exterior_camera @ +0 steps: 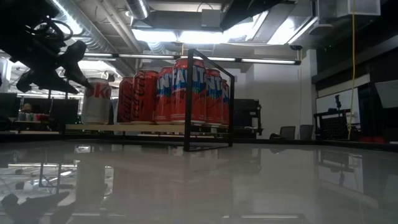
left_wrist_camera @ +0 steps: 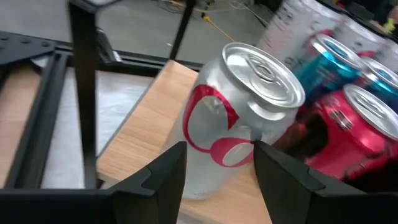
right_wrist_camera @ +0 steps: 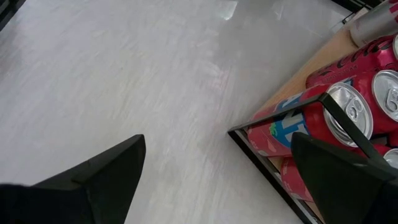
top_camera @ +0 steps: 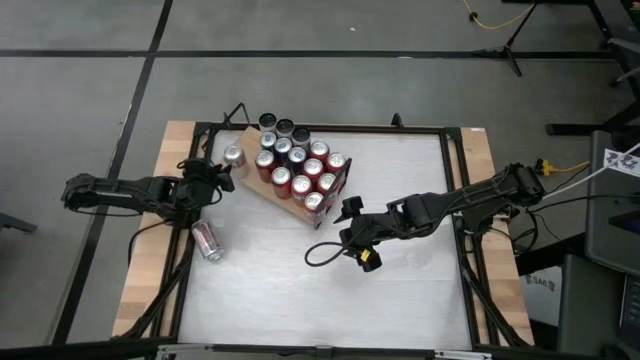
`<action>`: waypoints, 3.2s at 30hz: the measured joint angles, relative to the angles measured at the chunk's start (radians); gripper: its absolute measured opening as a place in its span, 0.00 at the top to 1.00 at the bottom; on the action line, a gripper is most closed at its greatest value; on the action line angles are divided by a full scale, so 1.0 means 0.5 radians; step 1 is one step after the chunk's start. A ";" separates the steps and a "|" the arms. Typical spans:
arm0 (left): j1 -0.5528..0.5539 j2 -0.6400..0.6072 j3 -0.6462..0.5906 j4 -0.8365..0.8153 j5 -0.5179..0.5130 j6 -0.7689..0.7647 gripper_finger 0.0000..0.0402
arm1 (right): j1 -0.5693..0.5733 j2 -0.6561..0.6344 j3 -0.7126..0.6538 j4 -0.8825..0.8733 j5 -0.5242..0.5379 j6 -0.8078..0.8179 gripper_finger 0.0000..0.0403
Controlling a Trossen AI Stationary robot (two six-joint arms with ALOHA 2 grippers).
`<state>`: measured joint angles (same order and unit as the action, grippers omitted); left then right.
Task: Pick and place cans onto a shelf
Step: Put the right red/silver soda can on the shelf
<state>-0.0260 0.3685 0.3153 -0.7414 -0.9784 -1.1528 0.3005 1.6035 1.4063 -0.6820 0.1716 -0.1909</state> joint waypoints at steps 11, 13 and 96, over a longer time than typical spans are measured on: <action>0.187 0.000 0.000 0.000 0.029 0.005 0.55 | 0.000 0.000 0.000 0.000 0.000 -0.001 0.03; 0.192 0.000 0.000 -0.002 0.084 0.005 0.55 | 0.000 0.000 0.000 0.000 0.000 -0.001 0.03; 1.016 1.189 -0.001 1.294 0.325 -0.343 0.55 | 0.000 0.000 -0.001 -0.001 0.000 -0.002 0.03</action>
<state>0.4822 0.9629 0.3149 -0.0942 -0.8160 -1.3243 0.3006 1.6035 1.4059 -0.6827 0.1715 -0.1921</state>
